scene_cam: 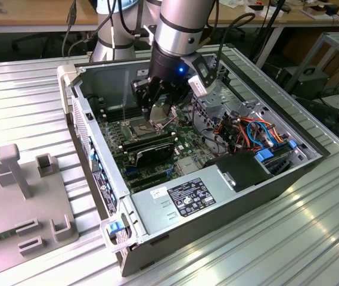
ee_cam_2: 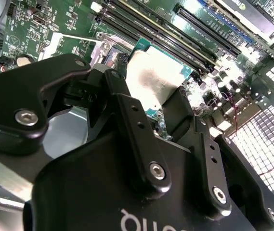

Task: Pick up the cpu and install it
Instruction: 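Pick up the cpu and move it towards the insertion slot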

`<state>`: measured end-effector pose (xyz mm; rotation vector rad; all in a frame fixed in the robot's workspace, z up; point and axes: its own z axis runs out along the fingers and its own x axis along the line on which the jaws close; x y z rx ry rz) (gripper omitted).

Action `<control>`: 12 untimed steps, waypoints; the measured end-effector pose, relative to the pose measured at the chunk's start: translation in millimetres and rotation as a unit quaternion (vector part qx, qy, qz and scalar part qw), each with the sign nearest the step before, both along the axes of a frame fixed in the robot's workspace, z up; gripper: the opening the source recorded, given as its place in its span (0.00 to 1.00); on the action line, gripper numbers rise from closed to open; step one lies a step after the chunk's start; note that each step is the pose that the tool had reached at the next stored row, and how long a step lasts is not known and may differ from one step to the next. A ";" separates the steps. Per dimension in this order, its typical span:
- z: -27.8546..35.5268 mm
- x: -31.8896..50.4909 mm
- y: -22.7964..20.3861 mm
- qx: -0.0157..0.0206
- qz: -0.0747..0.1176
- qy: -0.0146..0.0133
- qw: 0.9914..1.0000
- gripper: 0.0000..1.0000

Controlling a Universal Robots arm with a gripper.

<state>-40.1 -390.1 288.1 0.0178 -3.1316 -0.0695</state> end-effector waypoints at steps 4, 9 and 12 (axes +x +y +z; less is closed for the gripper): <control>-2.5 0.1 4.9 0.000 0.000 0.000 1.000 0.55; -8.9 0.1 12.8 -0.001 0.000 0.000 1.000 0.55; -12.3 0.1 16.0 -0.001 0.000 0.000 1.000 0.55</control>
